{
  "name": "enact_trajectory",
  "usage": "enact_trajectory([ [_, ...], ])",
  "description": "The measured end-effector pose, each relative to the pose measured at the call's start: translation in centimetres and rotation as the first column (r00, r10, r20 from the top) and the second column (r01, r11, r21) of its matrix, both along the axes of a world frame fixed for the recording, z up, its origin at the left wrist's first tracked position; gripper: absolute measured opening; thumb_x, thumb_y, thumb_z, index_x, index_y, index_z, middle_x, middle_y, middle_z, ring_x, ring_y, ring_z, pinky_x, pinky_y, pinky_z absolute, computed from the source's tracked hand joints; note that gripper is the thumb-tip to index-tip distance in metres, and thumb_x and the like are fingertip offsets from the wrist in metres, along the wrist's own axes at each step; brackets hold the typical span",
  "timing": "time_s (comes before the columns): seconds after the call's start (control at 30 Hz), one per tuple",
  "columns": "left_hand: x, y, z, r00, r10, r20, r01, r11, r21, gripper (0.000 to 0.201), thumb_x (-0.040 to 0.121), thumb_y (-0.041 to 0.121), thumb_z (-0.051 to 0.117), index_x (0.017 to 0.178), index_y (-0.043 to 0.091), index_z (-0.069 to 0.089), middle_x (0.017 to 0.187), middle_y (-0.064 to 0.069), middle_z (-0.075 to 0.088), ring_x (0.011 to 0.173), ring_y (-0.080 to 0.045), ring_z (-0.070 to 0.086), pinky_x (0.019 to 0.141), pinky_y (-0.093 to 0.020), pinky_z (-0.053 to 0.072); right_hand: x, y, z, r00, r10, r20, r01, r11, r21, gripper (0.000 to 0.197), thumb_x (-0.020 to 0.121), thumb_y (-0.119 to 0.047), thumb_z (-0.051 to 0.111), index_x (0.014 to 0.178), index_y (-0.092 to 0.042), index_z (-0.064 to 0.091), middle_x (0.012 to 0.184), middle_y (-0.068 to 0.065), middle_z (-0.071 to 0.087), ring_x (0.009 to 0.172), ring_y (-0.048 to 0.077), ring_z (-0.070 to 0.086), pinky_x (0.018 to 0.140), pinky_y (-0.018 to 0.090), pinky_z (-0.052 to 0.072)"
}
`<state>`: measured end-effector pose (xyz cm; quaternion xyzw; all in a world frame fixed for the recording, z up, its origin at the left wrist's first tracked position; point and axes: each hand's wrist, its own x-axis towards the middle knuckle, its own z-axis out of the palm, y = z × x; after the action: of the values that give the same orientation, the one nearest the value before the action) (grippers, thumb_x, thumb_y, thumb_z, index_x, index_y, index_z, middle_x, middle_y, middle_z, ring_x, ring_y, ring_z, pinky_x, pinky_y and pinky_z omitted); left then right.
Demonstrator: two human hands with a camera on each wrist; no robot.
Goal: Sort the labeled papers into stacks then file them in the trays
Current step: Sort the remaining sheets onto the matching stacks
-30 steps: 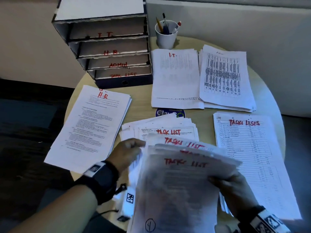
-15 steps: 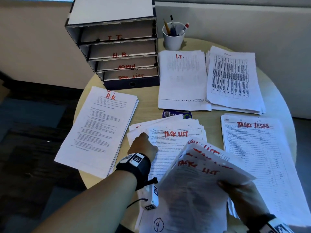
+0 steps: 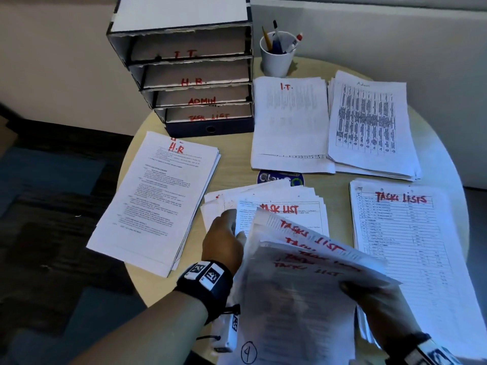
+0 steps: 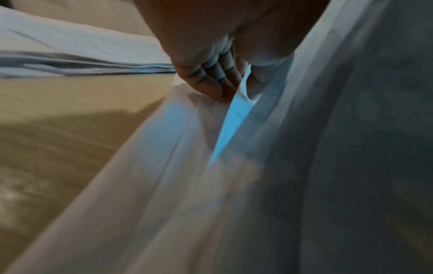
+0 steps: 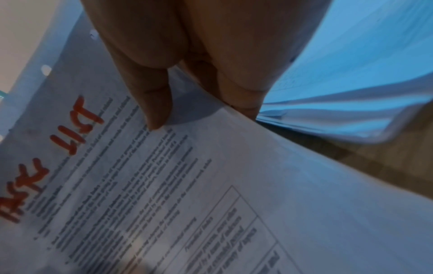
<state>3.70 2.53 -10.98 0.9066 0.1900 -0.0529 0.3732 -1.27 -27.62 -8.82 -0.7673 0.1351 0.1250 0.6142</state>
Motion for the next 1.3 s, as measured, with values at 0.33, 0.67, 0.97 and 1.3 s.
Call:
enact_trajectory([
  [0.33, -1.4, 1.2, 2.7, 0.964, -0.245, -0.102, 0.137, 0.790, -0.598, 0.017, 0.082, -0.002, 0.067, 0.079, 0.013, 0.073, 0.087, -0.007, 0.073, 0.082, -0.014, 0.066, 0.078, -0.034, 0.054, 0.6, 1.1, 1.0, 0.998, -0.020, -0.059, 0.026, 0.994, 0.107, 0.047, 0.067, -0.020, 0.082, 0.110, -0.006, 0.073, 0.127, 0.003, 0.067, 0.124, 0.022, 0.058, 0.105, 0.041, 0.044],
  [0.67, -0.8, 3.0, 2.8, 0.971, -0.152, -0.185, -0.022, 0.713, -0.701, 0.013, 0.073, 0.015, 0.060, 0.081, 0.010, 0.070, 0.084, -0.010, 0.070, 0.079, -0.023, 0.062, 0.074, -0.032, 0.048, 1.7, 2.2, 1.6, 0.999, -0.021, -0.026, 0.022, 0.999, 0.027, 0.030, 0.066, 0.015, 0.077, 0.069, -0.015, 0.077, 0.075, 0.002, 0.076, 0.067, 0.006, 0.069, 0.066, 0.013, 0.053],
  [0.97, -2.2, 1.3, 3.0, 0.927, -0.176, -0.331, -0.161, 0.610, -0.776, 0.046, 0.080, 0.052, 0.061, 0.102, 0.011, 0.065, 0.092, -0.018, 0.069, 0.085, -0.039, 0.063, 0.084, -0.045, 0.051, 2.9, 4.0, 2.8, 0.940, -0.302, -0.157, 0.333, 0.909, 0.249, 0.045, 0.079, 0.015, 0.062, 0.118, -0.006, 0.058, 0.101, 0.019, 0.073, 0.080, 0.026, 0.073, 0.059, 0.031, 0.058],
  [1.3, -0.8, 0.3, 10.7, 0.943, -0.326, -0.062, 0.330, 0.941, 0.071, 0.015, 0.096, 0.015, 0.046, 0.088, 0.026, 0.038, 0.075, 0.003, 0.052, 0.070, -0.022, 0.057, 0.054, -0.029, 0.033, 4.1, 7.1, 11.7, 0.762, 0.247, 0.599, 0.193, 0.795, -0.574, 0.064, 0.075, -0.013, 0.076, 0.134, -0.015, 0.051, 0.132, 0.015, 0.053, 0.125, 0.034, 0.050, 0.105, 0.052, 0.042],
])
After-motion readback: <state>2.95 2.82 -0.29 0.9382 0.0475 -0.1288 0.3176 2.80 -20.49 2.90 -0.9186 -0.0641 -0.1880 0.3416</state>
